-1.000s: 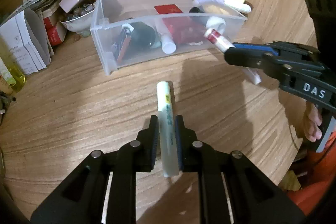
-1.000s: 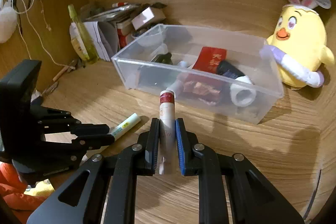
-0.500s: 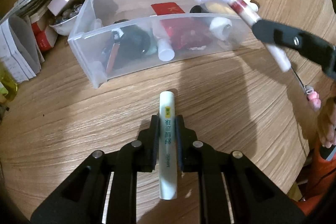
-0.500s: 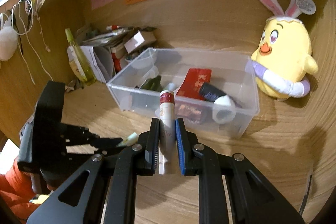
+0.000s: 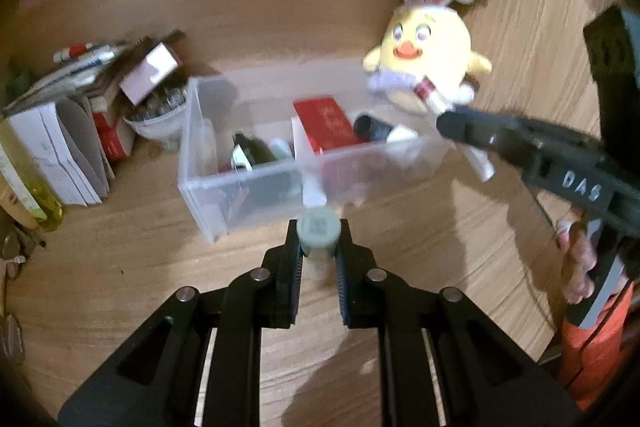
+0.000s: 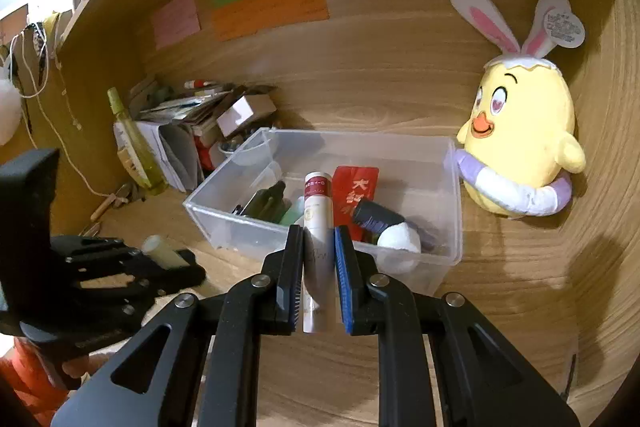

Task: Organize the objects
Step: 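Carry both tubes upright over the clear box with both tools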

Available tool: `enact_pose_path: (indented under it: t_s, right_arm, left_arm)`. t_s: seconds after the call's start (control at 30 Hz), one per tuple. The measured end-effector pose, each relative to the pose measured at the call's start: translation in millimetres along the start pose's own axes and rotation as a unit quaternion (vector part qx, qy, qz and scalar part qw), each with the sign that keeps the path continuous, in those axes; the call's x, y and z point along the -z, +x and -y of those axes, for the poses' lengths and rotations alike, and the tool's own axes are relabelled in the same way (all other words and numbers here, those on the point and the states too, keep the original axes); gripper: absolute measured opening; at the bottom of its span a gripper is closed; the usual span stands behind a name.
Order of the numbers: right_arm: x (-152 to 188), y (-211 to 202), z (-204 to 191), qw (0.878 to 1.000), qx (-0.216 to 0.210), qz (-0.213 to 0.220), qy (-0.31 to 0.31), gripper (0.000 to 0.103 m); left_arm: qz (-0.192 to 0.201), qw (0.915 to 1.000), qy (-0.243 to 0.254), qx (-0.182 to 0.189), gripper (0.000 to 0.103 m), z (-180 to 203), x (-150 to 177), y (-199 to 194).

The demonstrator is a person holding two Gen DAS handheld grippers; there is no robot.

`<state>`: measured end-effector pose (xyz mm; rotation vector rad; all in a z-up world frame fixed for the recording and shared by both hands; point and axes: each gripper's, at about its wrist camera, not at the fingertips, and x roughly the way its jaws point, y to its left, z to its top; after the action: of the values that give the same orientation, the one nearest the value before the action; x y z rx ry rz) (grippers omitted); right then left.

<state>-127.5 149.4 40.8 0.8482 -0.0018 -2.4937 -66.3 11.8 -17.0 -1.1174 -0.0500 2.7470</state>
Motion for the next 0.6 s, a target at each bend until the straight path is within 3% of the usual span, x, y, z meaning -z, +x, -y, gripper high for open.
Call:
enact_pose_path:
  t_s: [0.6]
  right_arm:
    - [-34,-3,2,0.999,0.019,0.032,-0.009,0.014]
  left_arm:
    - [0.096,0.9952,-0.018,-0.009,0.014,-11,-58,-35]
